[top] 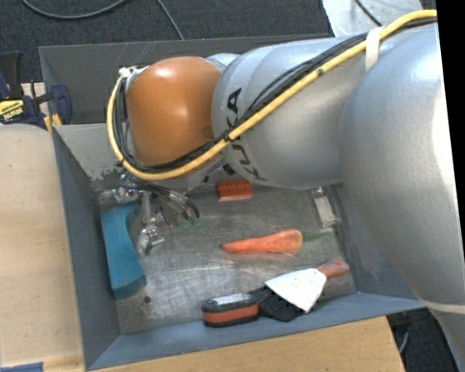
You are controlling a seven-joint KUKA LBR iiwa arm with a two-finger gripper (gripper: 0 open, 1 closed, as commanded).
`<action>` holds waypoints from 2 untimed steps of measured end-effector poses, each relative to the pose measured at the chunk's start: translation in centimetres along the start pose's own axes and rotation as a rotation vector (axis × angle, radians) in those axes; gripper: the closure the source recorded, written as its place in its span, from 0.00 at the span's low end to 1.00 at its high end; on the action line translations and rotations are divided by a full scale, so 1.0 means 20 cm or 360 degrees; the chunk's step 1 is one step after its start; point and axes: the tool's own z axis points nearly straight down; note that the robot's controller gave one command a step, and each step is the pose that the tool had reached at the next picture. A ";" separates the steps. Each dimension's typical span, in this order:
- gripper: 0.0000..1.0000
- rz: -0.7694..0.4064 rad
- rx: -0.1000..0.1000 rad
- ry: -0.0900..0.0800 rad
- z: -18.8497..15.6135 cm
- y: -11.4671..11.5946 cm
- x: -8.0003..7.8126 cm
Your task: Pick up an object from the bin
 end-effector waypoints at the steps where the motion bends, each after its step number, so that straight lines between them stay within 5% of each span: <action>1: 0.00 -0.0534 -0.0001 0.0014 0.11 0.00 -0.17; 2: 0.00 -0.0761 -0.0001 0.0014 0.19 0.01 -0.20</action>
Offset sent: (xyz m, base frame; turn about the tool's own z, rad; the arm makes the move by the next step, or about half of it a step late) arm 0.0375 0.0114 -0.0461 -0.5083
